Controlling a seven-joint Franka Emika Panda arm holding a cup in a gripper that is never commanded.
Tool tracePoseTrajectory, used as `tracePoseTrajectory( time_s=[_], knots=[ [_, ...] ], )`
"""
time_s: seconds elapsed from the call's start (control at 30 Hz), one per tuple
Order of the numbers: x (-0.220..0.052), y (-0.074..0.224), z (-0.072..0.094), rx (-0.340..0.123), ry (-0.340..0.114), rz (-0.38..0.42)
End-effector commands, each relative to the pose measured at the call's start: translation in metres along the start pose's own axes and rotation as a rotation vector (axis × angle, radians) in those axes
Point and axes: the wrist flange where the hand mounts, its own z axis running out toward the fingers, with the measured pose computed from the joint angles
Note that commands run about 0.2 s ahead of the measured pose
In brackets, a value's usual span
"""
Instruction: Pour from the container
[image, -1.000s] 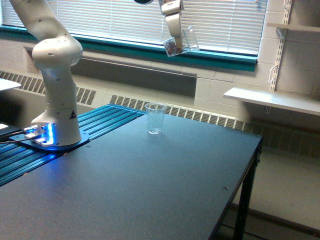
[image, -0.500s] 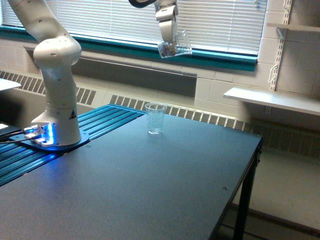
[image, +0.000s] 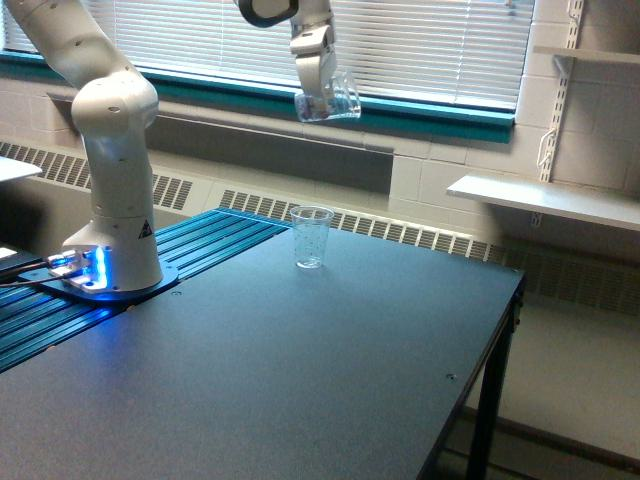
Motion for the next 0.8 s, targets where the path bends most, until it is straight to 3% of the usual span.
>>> tracePoseTrajectory(
  time_s=[0.03,0.57,0.8],
  knots=[
    [-0.014,0.015,0.016,-0.027,-0.017,0.043],
    [-0.015,0.052,0.062,-0.095,-0.032,0.094],
    [-0.017,0.068,0.08,-0.123,-0.076,0.111]
  ],
)
